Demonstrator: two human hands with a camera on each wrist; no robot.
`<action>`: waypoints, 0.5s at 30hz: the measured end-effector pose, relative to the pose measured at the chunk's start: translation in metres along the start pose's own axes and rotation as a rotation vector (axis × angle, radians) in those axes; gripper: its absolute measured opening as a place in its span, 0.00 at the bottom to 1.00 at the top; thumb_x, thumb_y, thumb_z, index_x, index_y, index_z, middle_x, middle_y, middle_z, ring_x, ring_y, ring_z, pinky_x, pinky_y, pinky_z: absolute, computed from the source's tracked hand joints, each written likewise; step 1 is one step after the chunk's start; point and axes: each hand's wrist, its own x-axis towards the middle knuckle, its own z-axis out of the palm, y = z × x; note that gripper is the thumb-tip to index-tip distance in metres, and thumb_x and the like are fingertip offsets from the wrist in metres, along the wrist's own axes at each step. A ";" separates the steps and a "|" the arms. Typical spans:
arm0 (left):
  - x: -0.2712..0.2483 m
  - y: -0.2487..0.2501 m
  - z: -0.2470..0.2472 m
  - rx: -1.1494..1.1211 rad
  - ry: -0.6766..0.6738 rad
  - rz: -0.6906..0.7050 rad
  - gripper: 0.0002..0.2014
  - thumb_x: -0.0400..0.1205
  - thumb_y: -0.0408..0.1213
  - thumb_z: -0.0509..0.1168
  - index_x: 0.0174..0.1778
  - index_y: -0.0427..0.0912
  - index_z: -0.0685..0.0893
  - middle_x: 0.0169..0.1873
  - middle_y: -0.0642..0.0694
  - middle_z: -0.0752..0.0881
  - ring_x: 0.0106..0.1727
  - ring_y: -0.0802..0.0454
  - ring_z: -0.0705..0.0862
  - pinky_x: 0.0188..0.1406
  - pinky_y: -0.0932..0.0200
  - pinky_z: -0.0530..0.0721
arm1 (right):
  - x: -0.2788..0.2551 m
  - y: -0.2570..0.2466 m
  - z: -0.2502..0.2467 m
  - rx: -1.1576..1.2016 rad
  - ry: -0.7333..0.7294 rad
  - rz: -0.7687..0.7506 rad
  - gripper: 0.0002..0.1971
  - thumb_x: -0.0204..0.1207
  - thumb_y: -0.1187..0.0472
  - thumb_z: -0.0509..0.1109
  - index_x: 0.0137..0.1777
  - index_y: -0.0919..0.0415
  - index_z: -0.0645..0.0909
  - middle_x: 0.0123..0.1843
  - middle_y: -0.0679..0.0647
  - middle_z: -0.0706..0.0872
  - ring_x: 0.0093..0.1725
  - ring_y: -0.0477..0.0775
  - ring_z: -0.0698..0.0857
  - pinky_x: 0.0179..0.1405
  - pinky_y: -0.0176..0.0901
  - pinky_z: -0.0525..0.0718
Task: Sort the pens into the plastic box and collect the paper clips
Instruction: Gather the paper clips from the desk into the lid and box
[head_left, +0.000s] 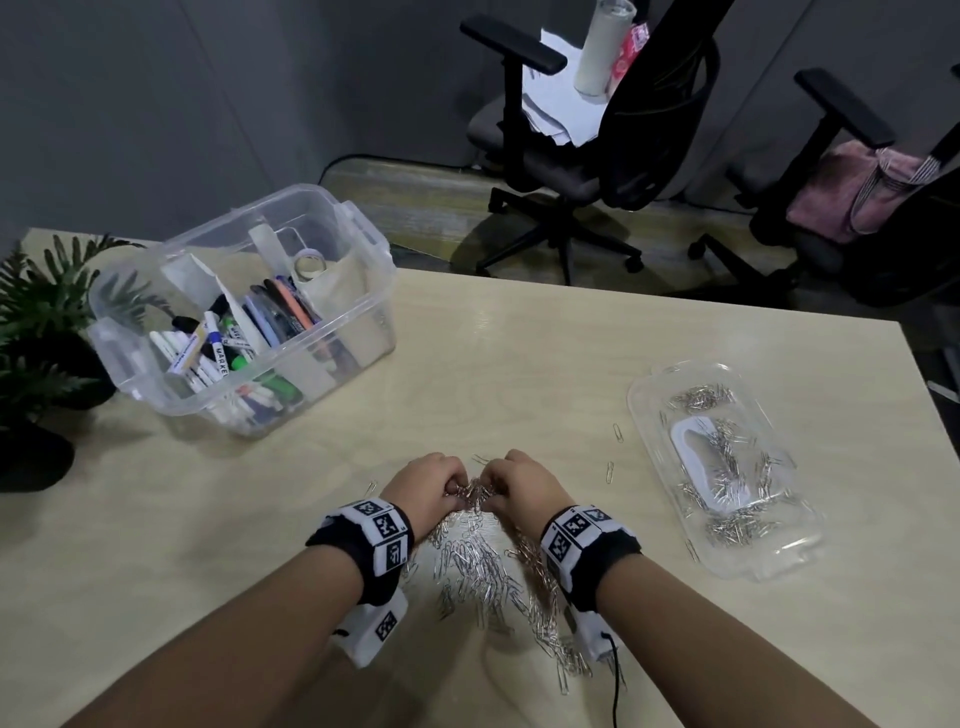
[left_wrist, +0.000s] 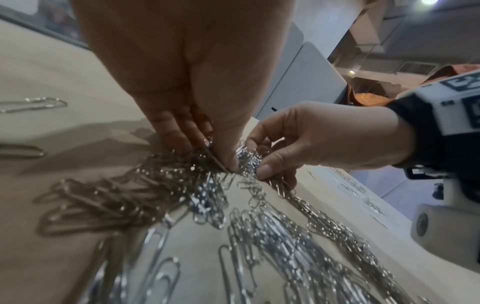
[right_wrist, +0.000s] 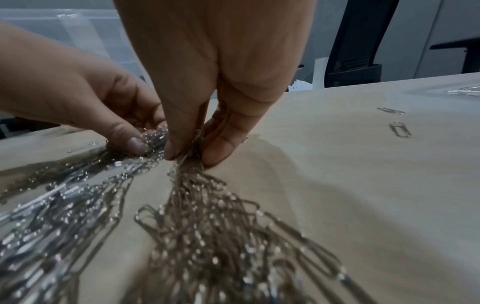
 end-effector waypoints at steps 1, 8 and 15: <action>0.002 0.000 -0.001 0.000 -0.005 -0.007 0.12 0.75 0.38 0.72 0.53 0.45 0.83 0.45 0.51 0.78 0.48 0.53 0.78 0.51 0.60 0.75 | 0.001 0.000 0.000 -0.002 -0.005 0.004 0.16 0.72 0.60 0.75 0.59 0.61 0.81 0.55 0.58 0.76 0.53 0.59 0.80 0.54 0.42 0.76; 0.006 0.001 -0.006 0.059 -0.063 -0.020 0.08 0.80 0.36 0.67 0.54 0.41 0.85 0.45 0.50 0.74 0.54 0.47 0.79 0.49 0.64 0.69 | 0.005 -0.002 0.000 -0.018 0.010 -0.032 0.09 0.71 0.64 0.73 0.50 0.63 0.81 0.54 0.57 0.77 0.51 0.60 0.81 0.51 0.46 0.79; -0.001 0.001 -0.011 -0.033 -0.009 -0.025 0.07 0.77 0.36 0.71 0.48 0.40 0.87 0.47 0.46 0.85 0.50 0.51 0.81 0.45 0.67 0.69 | 0.005 -0.003 -0.007 -0.026 -0.010 -0.017 0.07 0.74 0.61 0.72 0.50 0.63 0.83 0.53 0.59 0.84 0.53 0.59 0.82 0.50 0.43 0.75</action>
